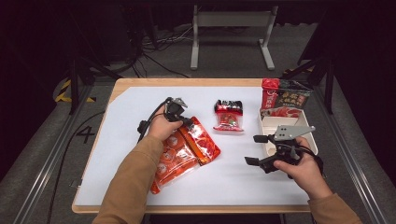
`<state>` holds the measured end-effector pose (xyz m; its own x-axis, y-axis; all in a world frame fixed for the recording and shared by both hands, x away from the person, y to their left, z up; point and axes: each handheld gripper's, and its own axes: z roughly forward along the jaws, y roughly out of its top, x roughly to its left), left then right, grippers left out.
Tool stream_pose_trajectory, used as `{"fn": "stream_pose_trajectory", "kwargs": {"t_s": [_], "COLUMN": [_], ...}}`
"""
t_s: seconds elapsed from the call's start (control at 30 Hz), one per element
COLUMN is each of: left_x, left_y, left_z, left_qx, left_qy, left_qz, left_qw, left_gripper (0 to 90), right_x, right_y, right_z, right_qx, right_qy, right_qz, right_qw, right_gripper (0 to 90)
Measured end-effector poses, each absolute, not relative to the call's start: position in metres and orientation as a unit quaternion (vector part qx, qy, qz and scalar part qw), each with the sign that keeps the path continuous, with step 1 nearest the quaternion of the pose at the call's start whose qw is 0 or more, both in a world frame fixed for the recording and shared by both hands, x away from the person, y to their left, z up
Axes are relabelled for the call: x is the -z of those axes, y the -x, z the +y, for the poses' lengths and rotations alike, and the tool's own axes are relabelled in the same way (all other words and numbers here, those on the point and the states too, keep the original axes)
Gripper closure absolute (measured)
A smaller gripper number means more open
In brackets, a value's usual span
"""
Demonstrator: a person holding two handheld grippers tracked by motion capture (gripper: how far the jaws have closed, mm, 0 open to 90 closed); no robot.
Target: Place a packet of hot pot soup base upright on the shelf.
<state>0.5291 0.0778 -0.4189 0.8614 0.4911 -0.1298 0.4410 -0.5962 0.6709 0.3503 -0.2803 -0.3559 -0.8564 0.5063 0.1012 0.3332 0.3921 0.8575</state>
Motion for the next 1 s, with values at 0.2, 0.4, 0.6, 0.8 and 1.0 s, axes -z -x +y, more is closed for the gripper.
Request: {"fn": "stream_pose_trajectory", "kwargs": {"t_s": [0.2, 0.4, 0.6, 0.8, 1.0], "left_x": [0.397, 0.375, 0.349, 0.325, 0.303], "left_y": [-0.518, -0.509, -0.495, -0.475, -0.455], "left_z": [0.083, 0.093, 0.103, 0.115, 0.122], "left_qx": [-0.049, -0.06, -0.075, -0.096, -0.115], "left_qy": [-0.886, -0.876, -0.869, -0.86, -0.856], "left_qz": [0.254, 0.249, 0.24, 0.229, 0.213], "left_qw": [0.385, 0.407, 0.427, 0.446, 0.456], "left_gripper": [90.0, 90.0, 90.0, 90.0, 90.0], "right_x": [0.356, 0.357, 0.361, 0.365, 0.368], "right_y": [-0.352, -0.353, -0.356, -0.353, -0.353], "right_z": [-0.277, -0.272, -0.266, -0.255, -0.243], "right_qx": [-0.499, -0.504, -0.514, -0.516, -0.527], "right_qy": [-0.254, -0.256, -0.252, -0.241, -0.259], "right_qz": [0.824, 0.821, 0.816, 0.817, 0.805], "right_qw": [0.085, 0.082, 0.079, 0.088, 0.087], "right_gripper": [10.5, 8.6, 6.5, 9.7, 9.9]}}
